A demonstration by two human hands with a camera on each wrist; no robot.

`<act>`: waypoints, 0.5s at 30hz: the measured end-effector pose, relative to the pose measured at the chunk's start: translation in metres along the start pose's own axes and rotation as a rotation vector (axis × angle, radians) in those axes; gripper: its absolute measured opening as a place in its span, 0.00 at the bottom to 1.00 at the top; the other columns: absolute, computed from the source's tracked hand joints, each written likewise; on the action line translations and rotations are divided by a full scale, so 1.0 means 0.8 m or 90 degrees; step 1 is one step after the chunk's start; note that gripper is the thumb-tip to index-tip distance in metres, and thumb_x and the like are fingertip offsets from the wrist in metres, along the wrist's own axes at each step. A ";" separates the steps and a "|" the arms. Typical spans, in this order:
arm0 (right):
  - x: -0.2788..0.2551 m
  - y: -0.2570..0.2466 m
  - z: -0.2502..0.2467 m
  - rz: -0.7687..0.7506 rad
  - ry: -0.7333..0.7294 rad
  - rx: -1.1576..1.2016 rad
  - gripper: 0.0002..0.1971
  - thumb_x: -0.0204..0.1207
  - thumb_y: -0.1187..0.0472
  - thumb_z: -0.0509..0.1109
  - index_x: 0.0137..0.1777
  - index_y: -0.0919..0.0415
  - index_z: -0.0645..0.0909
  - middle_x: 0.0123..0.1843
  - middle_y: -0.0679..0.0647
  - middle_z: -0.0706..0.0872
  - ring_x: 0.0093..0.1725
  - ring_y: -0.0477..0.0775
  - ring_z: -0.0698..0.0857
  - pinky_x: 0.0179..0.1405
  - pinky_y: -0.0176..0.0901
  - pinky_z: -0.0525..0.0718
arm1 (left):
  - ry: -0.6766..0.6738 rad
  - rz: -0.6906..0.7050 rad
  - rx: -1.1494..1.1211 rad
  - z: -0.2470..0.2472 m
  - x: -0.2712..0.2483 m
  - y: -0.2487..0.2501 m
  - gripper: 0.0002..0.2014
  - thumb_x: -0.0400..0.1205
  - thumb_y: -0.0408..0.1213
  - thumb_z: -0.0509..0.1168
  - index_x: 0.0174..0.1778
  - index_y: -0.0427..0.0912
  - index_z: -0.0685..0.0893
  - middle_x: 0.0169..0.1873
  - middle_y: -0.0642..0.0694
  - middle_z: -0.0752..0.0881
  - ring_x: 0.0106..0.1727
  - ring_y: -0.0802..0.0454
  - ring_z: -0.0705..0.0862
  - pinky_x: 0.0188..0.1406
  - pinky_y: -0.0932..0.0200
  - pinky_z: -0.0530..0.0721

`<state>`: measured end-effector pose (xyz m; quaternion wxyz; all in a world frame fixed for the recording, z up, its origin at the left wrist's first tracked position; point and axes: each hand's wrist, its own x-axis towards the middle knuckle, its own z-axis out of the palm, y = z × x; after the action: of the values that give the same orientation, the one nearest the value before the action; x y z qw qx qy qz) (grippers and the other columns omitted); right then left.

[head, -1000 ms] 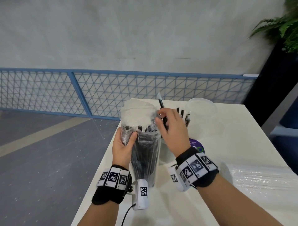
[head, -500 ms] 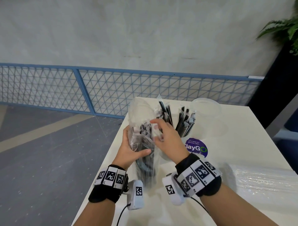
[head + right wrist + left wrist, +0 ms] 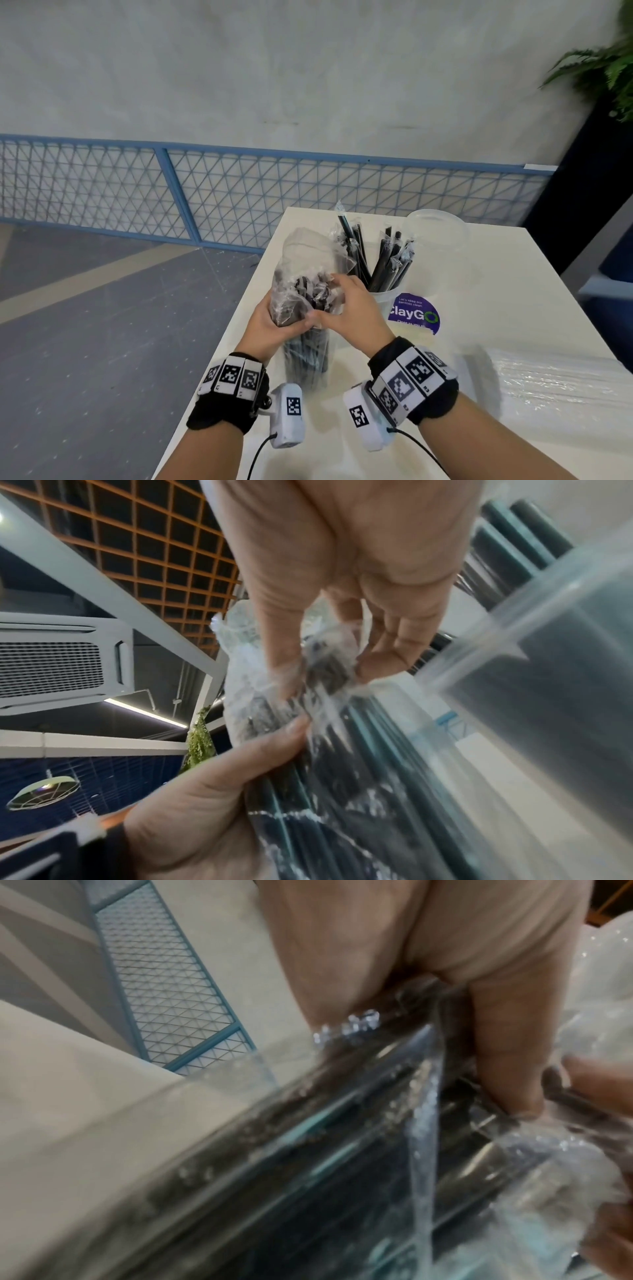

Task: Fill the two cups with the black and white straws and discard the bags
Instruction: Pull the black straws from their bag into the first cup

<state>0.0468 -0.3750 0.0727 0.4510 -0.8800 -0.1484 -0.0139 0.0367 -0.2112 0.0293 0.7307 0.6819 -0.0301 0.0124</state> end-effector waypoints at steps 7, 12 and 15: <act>-0.008 0.019 0.017 -0.002 -0.020 0.079 0.34 0.65 0.53 0.80 0.69 0.61 0.72 0.61 0.51 0.71 0.63 0.47 0.73 0.57 0.22 0.67 | -0.032 -0.027 0.009 -0.005 -0.001 -0.006 0.32 0.60 0.27 0.78 0.60 0.31 0.75 0.43 0.48 0.89 0.46 0.55 0.88 0.48 0.62 0.85; -0.009 0.023 0.030 -0.018 0.110 0.098 0.33 0.61 0.44 0.77 0.61 0.65 0.80 0.59 0.50 0.73 0.64 0.48 0.73 0.65 0.29 0.67 | -0.031 -0.039 0.025 0.000 0.003 -0.007 0.29 0.68 0.15 0.71 0.65 0.30 0.73 0.51 0.42 0.86 0.49 0.58 0.88 0.48 0.65 0.85; -0.008 0.022 0.034 -0.020 0.147 0.135 0.29 0.62 0.45 0.73 0.58 0.64 0.81 0.59 0.50 0.71 0.62 0.38 0.72 0.64 0.18 0.64 | -0.023 -0.038 0.034 0.003 0.003 -0.004 0.25 0.69 0.16 0.71 0.60 0.36 0.77 0.49 0.45 0.87 0.47 0.62 0.88 0.45 0.68 0.84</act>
<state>0.0424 -0.3645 0.0414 0.5555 -0.8173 -0.1103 -0.1060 0.0395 -0.2139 0.0262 0.7118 0.7017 -0.0225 -0.0209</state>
